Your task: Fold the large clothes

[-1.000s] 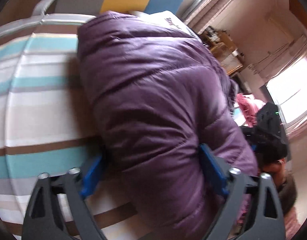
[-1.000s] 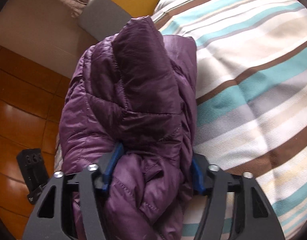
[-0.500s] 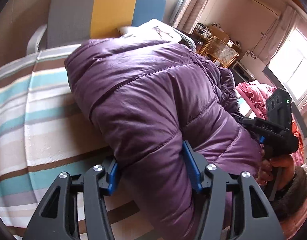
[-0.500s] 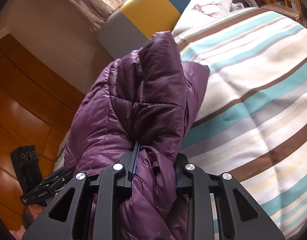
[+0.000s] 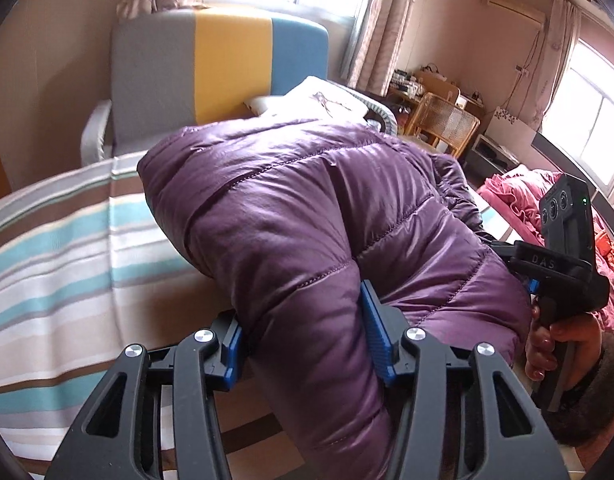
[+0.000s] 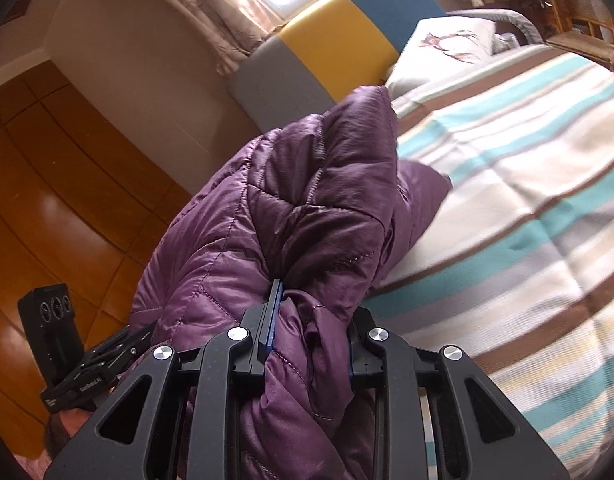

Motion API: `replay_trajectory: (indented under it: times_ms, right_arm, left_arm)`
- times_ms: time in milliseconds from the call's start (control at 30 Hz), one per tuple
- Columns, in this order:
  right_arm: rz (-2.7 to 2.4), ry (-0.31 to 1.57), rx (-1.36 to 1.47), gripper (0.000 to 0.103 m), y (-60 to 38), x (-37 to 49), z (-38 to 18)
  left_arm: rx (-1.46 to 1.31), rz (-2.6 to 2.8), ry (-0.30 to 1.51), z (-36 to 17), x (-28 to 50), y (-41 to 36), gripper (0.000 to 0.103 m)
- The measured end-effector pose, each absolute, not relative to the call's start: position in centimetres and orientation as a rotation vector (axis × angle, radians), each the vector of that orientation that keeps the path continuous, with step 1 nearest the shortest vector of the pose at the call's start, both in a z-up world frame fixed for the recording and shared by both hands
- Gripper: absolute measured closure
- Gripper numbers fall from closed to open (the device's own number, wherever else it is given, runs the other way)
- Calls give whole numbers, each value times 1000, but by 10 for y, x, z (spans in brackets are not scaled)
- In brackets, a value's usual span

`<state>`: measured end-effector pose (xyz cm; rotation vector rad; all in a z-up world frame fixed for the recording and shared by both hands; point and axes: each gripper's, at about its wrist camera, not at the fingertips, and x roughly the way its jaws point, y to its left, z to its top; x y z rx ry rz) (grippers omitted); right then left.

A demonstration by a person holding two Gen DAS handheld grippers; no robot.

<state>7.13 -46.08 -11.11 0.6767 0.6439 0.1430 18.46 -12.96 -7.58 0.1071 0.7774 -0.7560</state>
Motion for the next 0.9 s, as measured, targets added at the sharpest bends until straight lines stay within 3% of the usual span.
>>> replay_trajectory:
  times_ms: [267, 367, 400, 533, 600, 800, 900]
  right_arm:
    - [154, 651, 595, 82, -418, 98, -88]
    - [67, 700, 588, 75, -420, 95, -102]
    - [65, 709, 611, 71, -422, 92, -107]
    - [-26, 755, 609, 32, -425, 84, -113]
    - [-35, 799, 634, 22, -434, 86, -119]
    - [149, 976, 826, 21, -449, 132, -157]
    - [235, 959, 917, 45, -450, 145, -171]
  left_arm:
    - [58, -688, 805, -78, 206, -93, 58]
    - [3, -694, 865, -97, 215, -77, 58]
    - [1, -697, 869, -103, 215, -73, 57]
    - [15, -712, 863, -115, 215, -67, 52]
    - [-14, -724, 883, -120, 219, -62, 49]
    - [25, -733, 895, -125, 223, -68, 46]
    - [26, -728, 900, -128, 225, -67, 46]
